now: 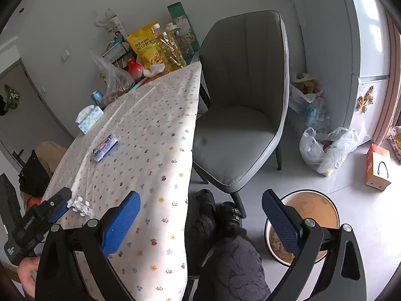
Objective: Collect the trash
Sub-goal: 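Reach the left tool to the clear plastic piece and close on it, then hold the plastic piece in the left tool while the right tool grasps the blue tissue packet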
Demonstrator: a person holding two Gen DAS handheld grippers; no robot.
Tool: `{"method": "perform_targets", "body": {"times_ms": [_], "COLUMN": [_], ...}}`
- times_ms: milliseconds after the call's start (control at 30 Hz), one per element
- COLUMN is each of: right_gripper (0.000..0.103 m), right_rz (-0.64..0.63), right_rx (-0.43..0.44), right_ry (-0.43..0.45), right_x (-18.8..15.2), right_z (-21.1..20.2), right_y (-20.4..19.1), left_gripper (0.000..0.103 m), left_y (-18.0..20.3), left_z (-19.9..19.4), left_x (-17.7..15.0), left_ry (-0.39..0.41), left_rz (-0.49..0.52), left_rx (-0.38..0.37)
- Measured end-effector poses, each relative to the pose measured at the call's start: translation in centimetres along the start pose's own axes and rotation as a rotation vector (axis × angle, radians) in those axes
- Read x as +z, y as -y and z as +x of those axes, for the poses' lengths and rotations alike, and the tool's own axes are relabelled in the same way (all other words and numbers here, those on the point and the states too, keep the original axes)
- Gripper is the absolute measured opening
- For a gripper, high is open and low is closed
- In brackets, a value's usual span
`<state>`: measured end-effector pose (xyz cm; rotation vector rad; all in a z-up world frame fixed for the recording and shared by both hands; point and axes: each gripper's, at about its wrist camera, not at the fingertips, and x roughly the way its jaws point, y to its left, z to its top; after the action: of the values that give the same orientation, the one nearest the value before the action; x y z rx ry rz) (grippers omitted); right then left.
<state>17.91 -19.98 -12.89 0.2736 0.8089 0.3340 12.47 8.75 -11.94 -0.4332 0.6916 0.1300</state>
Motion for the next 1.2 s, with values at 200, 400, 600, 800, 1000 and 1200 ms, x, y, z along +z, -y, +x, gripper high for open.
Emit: {"method": "perform_targets", "body": {"times_ms": [200, 400, 600, 800, 1000, 1200], "right_gripper": [0.095, 0.095, 0.095, 0.095, 0.095, 0.094], "right_rz": [0.001, -0.017, -0.047, -0.11, -0.171, -0.216], "right_rx": [-0.013, -0.007, 0.021, 0.076, 0.115, 0.146], "right_ry": [-0.003, -0.01, -0.025, -0.043, -0.071, -0.108], "right_x": [0.1, 0.2, 0.8, 1.5, 1.7, 1.9], "right_z": [0.1, 0.5, 1.7, 3.4, 5.1, 7.0], "right_y": [-0.1, -0.8, -3.3, -7.6, -12.0, -16.0], "left_gripper": [0.086, 0.033, 0.03, 0.03, 0.03, 0.03], "left_y": [0.1, -0.6, -2.1, -5.0, -8.2, -11.9], "left_z": [1.4, 2.1, 0.0, -1.6, -2.7, -3.3], "left_x": [-0.3, -0.2, 1.0, 2.3, 3.4, 4.2], "left_ry": [-0.033, -0.061, 0.015, 0.074, 0.112, 0.143], "left_rz": [0.001, -0.005, -0.024, -0.077, -0.134, -0.204], "left_rx": [0.012, 0.032, 0.012, 0.026, 0.041, 0.061]}}
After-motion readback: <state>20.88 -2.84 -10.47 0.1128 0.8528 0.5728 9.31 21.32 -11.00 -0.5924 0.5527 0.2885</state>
